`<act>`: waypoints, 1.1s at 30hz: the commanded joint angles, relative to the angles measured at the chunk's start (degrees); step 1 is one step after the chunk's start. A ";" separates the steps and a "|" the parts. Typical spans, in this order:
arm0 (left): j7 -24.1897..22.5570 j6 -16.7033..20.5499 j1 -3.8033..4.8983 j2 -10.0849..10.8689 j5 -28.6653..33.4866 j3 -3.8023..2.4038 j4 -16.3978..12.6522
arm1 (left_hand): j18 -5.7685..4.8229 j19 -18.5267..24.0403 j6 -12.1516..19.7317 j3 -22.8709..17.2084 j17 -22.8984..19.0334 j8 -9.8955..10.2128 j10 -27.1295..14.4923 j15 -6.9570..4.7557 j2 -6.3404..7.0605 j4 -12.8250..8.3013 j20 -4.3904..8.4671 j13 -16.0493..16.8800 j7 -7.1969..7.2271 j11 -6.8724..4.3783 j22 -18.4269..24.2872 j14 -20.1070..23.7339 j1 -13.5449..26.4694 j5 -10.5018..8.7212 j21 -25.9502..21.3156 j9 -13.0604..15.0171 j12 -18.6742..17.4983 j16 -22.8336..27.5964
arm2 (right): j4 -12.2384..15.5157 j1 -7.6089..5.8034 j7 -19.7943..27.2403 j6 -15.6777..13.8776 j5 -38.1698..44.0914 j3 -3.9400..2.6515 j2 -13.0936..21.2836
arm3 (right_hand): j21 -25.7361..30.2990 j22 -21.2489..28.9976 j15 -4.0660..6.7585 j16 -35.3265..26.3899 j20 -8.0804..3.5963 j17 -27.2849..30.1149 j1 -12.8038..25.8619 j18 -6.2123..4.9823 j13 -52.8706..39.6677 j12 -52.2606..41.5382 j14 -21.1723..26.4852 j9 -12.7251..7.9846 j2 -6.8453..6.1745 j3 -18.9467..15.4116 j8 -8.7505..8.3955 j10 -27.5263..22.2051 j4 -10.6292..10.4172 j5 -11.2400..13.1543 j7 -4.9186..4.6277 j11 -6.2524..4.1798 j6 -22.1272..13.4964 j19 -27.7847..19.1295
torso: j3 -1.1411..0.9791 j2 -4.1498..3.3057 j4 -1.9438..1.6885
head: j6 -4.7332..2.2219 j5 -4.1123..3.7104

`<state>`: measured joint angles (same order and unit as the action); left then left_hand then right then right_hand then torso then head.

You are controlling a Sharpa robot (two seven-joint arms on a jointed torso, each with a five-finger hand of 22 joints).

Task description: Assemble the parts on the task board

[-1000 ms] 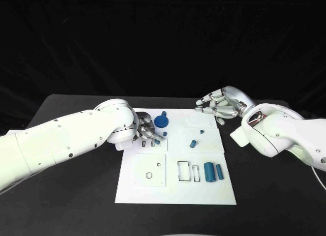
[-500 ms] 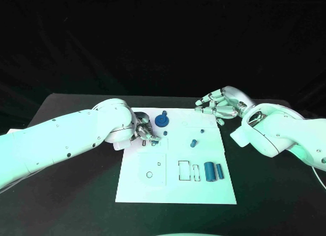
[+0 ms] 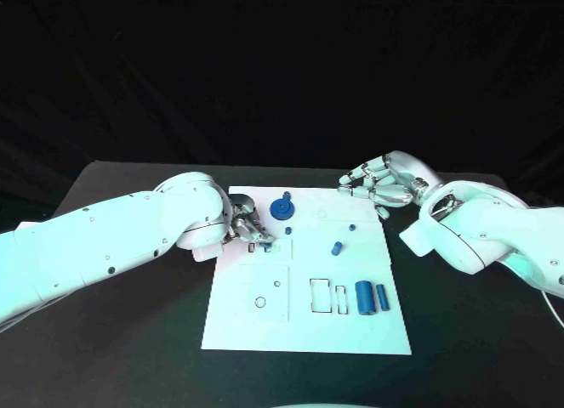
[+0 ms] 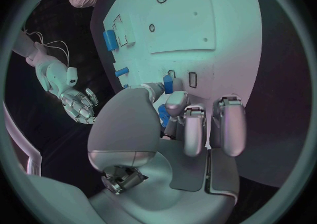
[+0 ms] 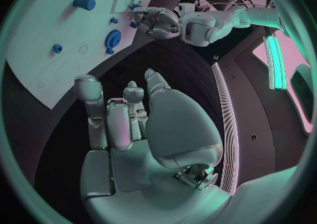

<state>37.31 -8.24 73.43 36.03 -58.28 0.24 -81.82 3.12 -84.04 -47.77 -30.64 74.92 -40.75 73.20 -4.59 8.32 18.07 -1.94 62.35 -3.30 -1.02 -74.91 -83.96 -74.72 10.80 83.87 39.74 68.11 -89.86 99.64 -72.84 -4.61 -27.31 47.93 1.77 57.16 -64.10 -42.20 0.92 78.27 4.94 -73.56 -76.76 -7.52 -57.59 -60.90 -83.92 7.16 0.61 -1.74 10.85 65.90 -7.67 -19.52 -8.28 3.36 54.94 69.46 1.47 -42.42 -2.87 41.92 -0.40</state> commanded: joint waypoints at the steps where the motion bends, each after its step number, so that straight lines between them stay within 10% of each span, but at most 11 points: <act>1: -0.77 1.04 -0.02 0.17 -0.82 0.00 -0.40 | -0.75 -0.56 -0.07 -9.95 15.08 -0.42 0.56 0.25 0.05 -9.48 -0.14 0.06 0.24 -0.03 -5.50 -6.04 0.91 0.25 -0.15 0.16 0.15 -0.14 | 0.09 0.08 0.88 0.91 -0.71 0.02 -0.11 | 0.30 0.13 0.37 -0.23 -0.27 -0.04 0.53 -1.06 0.06 -0.18 -2.46 -0.01 0.21 -0.19 0.21 0.21 -0.56 -0.05 0.25 -0.24 -0.11 0.17 | 0.00 -0.05 0.07 | 0.15 0.04; 33: 2.11 -2.72 -0.21 -0.70 -4.87 0.47 -0.68 | -0.88 -0.88 -0.04 -10.92 15.08 -0.48 1.24 0.24 -0.13 -10.25 -0.11 1.04 0.19 -0.01 -6.06 -6.04 1.70 0.25 0.20 0.48 0.96 -0.14 | -0.07 0.10 1.12 1.21 -3.08 0.06 -0.20 | 0.52 0.47 0.37 -0.33 -0.26 0.06 0.67 -1.11 0.25 -0.07 -2.44 -0.01 0.28 -0.33 0.23 0.08 -0.77 -0.11 0.26 -0.24 -0.14 0.07 | 0.04 -0.08 0.07 | 0.86 0.90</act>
<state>38.66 -8.63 73.34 35.36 -62.41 0.58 -82.51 3.12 -84.04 -47.73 -31.74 74.90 -41.00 74.03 -4.58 8.62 17.28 -1.95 63.34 -3.37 -1.03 -74.90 -83.96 -73.37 10.78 83.87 40.15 68.90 -89.86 99.56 -72.79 -4.13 -26.88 44.75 1.83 57.03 -63.89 -41.79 0.92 78.27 4.94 -73.54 -76.46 -7.51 -57.39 -60.90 -83.92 7.14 0.90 -2.05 10.85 65.90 -7.98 -19.51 -8.28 3.36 54.94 69.46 1.49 -42.46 -2.81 42.62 0.46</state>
